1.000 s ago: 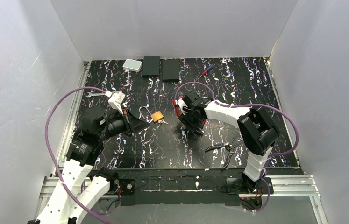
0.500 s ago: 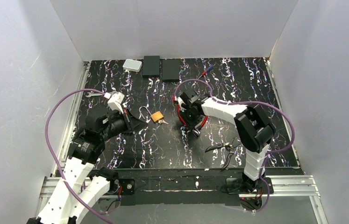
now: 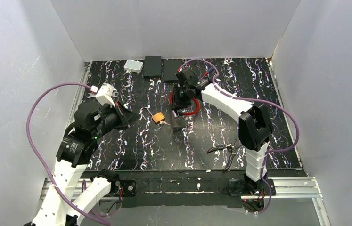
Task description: Unlock with the key
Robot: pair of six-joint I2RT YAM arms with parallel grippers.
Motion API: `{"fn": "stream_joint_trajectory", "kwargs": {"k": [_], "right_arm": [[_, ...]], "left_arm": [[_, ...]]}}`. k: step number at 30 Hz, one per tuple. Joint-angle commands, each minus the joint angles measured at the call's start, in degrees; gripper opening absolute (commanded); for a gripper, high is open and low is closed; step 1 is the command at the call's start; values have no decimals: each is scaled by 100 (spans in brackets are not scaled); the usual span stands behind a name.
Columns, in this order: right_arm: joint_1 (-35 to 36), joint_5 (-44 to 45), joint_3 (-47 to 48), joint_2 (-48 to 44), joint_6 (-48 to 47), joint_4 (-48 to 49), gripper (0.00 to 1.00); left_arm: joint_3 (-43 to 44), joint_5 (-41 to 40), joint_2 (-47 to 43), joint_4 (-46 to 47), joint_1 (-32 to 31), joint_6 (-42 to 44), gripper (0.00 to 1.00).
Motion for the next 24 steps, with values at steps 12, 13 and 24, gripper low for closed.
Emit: {"fn": "stream_joint_trajectory", "kwargs": {"k": [12,13,24], "right_arm": [[-652,491,1118,-841,4376,-890,1],[-678,485,1283,-794,4534,-1115,1],[-762,140,1904,-664,5514,-2227,1]], "left_arm": [[1547,262,978,-205,26,-348,0],[1597,328,1027,-140,28,-401,0],[1845,1074,1660,368,52,-1004,0]]}}
